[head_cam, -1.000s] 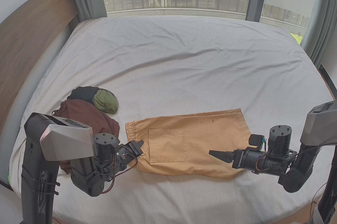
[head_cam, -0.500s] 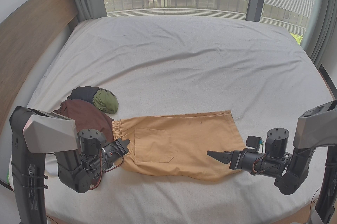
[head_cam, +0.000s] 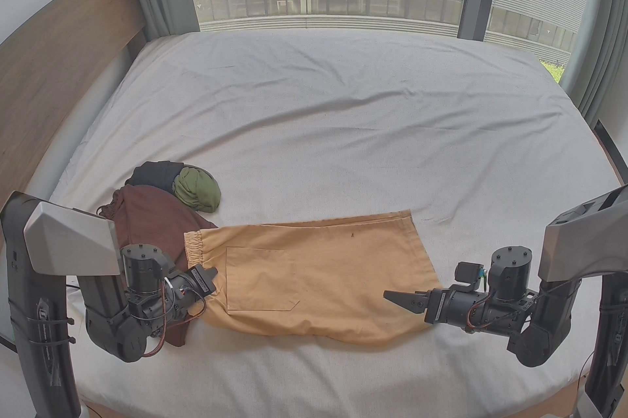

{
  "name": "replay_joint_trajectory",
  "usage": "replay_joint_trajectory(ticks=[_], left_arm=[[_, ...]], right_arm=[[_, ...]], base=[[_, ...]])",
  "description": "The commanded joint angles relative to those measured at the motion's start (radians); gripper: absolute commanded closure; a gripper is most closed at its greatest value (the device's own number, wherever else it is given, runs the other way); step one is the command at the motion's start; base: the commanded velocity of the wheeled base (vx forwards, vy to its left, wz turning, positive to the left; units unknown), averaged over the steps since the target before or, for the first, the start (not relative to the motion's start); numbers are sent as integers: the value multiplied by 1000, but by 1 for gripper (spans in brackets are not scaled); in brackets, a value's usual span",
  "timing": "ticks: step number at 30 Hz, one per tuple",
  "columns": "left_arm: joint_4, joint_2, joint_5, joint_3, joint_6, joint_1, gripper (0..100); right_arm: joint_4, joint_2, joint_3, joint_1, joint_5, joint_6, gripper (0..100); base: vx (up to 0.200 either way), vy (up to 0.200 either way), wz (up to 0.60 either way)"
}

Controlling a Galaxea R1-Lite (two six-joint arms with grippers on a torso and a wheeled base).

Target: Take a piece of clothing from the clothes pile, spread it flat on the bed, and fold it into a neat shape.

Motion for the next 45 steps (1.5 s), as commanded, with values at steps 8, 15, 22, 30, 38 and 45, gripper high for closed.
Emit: replay_joint_trajectory(ticks=[8,15,22,30,38,45], left_arm=[[1,-24,0,19,0,18,100],[4,-24,2,19,11,26,100],[12,-49,2,19,14,14,100],[51,-129,-3,15,10,-51,100],[128,-150,0,-48,6,-125,100],[209,-170,5,-117,-21,-187,100]], right_arm=[[-2,5,1,19,1,2,0],[-2,4,1,19,1,2,0],[-2,4,1,19,1,2,0],[-4,4,1,19,1,2,0],[-2,-1,1,16,1,0,0],[-2,-5,1,13,1,0,0]], base=[[0,0,0],[0,0,0],[0,0,0],[0,0,0],[0,0,0],[0,0,0]])
